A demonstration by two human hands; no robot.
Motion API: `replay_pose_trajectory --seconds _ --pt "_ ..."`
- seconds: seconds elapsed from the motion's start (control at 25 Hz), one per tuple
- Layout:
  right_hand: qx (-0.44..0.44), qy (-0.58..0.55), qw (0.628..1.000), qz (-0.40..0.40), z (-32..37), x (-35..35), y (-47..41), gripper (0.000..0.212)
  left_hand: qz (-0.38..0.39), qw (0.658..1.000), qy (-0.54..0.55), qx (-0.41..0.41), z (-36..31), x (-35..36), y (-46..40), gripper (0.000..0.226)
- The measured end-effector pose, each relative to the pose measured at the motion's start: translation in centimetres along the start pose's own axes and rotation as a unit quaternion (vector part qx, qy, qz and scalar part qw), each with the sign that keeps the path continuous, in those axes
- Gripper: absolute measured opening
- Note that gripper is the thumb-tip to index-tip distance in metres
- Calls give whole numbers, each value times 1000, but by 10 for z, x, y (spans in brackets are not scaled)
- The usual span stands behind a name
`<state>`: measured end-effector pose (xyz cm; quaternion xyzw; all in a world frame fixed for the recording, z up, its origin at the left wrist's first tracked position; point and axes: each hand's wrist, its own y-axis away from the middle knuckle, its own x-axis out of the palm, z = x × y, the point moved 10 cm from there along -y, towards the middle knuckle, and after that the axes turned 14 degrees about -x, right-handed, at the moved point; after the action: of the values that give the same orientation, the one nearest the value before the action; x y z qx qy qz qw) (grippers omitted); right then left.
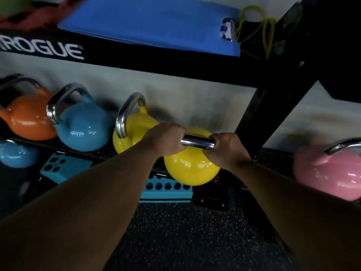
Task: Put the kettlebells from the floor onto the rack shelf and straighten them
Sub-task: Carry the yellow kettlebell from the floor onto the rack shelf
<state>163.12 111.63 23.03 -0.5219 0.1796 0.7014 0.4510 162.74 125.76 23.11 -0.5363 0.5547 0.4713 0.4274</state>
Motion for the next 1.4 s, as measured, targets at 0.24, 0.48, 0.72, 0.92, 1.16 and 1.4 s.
replay_pose_trajectory --seconds 0.24,0.48,0.72,0.92,1.16,1.4 --pt "50 7 999 -14 -32 7 -30 17 -30 999 34 -13 4 13 -52 28" --pt "90 -28 995 -30 -64 18 -69 17 -19 997 70 -37 9 15 -99 25" --pt "101 -60 991 -64 -71 21 -72 8 -32 995 88 -26 9 17 -110 31" --pt "99 -61 992 -52 -75 25 -73 18 -33 995 85 -35 10 19 -111 41" --pt "102 -73 992 -16 -67 18 -54 62 -46 970 176 -159 22 19 -81 73" --pt "-11 -135 991 -21 -48 -5 39 69 155 918 -37 -363 19 86 8 65"
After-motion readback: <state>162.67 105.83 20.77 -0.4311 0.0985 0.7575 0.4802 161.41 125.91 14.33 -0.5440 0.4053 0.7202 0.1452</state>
